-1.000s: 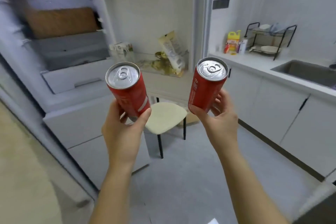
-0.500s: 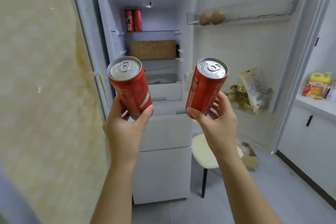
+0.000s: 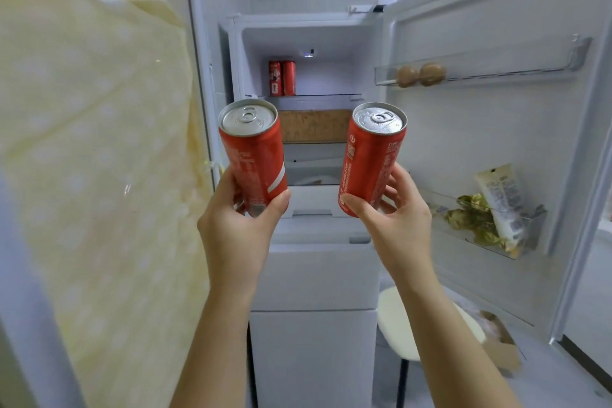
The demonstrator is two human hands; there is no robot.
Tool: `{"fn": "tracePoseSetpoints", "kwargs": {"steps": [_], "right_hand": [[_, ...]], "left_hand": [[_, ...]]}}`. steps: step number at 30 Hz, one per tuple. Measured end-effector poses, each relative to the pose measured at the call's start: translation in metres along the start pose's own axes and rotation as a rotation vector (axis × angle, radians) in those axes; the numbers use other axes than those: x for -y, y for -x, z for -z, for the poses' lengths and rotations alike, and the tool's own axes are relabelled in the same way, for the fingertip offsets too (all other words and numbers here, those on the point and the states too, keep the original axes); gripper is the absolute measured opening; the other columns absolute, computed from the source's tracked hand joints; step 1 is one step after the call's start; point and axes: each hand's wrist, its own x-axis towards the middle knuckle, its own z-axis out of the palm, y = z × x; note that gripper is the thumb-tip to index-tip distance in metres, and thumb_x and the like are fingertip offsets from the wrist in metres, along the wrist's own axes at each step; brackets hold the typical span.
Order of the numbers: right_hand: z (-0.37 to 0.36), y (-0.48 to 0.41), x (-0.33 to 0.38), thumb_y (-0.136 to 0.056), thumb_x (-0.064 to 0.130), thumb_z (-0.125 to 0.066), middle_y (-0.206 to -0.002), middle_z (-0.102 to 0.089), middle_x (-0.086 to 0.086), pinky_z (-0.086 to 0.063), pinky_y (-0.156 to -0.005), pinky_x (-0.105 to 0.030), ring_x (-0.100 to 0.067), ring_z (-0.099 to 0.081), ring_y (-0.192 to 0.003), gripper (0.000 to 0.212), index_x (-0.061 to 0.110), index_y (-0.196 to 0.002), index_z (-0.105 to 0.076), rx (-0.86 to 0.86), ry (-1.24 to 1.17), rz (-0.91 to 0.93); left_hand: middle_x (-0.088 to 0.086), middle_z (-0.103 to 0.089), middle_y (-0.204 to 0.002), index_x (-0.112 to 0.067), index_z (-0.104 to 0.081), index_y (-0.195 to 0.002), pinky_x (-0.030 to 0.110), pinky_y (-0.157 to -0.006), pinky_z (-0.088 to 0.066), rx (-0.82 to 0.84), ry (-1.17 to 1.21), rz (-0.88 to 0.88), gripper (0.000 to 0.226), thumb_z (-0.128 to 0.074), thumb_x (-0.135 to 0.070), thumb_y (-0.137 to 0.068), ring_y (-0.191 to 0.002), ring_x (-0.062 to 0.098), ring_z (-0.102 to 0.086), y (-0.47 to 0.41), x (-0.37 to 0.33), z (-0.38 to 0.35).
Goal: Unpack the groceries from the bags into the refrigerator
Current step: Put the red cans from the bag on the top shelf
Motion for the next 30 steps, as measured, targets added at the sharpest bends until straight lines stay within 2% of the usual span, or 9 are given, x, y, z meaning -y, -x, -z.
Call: {"fn": "tracePoseSetpoints", "kwargs": {"steps": [5, 10, 13, 20, 25, 30], "right_hand": [[-0.006, -0.007, -0.005, -0.07, 0.015, -0.086, -0.11, -0.069, 0.015, -0.051, -0.084, -0.013, -0.001, -0.064, -0.099, 0.069, 0.027, -0.132, -0.057, 0.015, 0.005, 0.002], [-0.017, -0.018, -0.01, -0.071, 0.015, -0.086, -0.11, -0.068, 0.016, -0.047, -0.08, -0.007, 0.004, -0.063, -0.099, 0.066, 0.034, -0.128, -0.057, 0.015, 0.01, 0.002], [-0.026, -0.029, -0.018, -0.07, 0.015, -0.086, -0.109, -0.068, 0.017, -0.05, -0.081, -0.01, 0.001, -0.064, -0.099, 0.066, 0.032, -0.128, -0.058, 0.008, 0.022, -0.007], [-0.044, -0.069, -0.055, -0.07, 0.016, -0.087, -0.105, -0.068, 0.02, -0.048, -0.079, -0.007, 0.004, -0.063, -0.096, 0.066, 0.03, -0.128, -0.06, 0.026, 0.048, -0.007], [-0.062, -0.113, -0.097, -0.07, 0.014, -0.086, -0.101, -0.068, 0.025, -0.05, -0.08, -0.011, 0.003, -0.064, -0.095, 0.065, 0.043, -0.12, -0.056, 0.026, 0.034, -0.005], [-0.087, -0.165, -0.149, -0.071, 0.015, -0.085, -0.105, -0.069, 0.021, -0.052, -0.082, -0.015, 0.002, -0.065, -0.097, 0.064, 0.043, -0.121, -0.057, 0.05, -0.023, -0.017]], "left_hand": [[-0.023, -0.068, -0.088, -0.033, -0.063, -0.105, 0.015, -0.075, -0.052, 0.025, -0.021, -0.021, 0.043, -0.085, -0.023, -0.069, -0.082, -0.003, -0.066, -0.008, 0.005, -0.003], [-0.025, -0.067, -0.09, -0.026, -0.065, -0.114, 0.005, -0.072, -0.047, 0.051, -0.032, -0.03, 0.05, -0.085, -0.024, -0.069, -0.081, -0.007, -0.064, -0.02, 0.016, -0.007], [-0.026, -0.067, -0.087, -0.028, -0.065, -0.112, 0.003, -0.071, -0.045, 0.054, -0.032, -0.034, 0.048, -0.085, -0.022, -0.069, -0.08, -0.008, -0.063, -0.031, 0.023, -0.012], [-0.023, -0.069, -0.086, -0.036, -0.063, -0.103, 0.006, -0.073, -0.048, 0.078, -0.037, -0.056, 0.041, -0.084, -0.026, -0.07, -0.084, -0.004, -0.065, -0.07, 0.048, -0.04], [-0.034, -0.065, -0.085, -0.053, -0.055, -0.091, 0.013, -0.074, -0.049, 0.086, -0.092, -0.097, 0.045, -0.084, -0.027, -0.07, -0.084, -0.005, -0.064, -0.105, 0.079, -0.075], [-0.035, -0.065, -0.085, -0.05, -0.056, -0.093, 0.009, -0.073, -0.048, 0.046, -0.109, -0.093, 0.045, -0.084, -0.023, -0.07, -0.084, -0.005, -0.063, -0.141, 0.123, -0.117]]}}
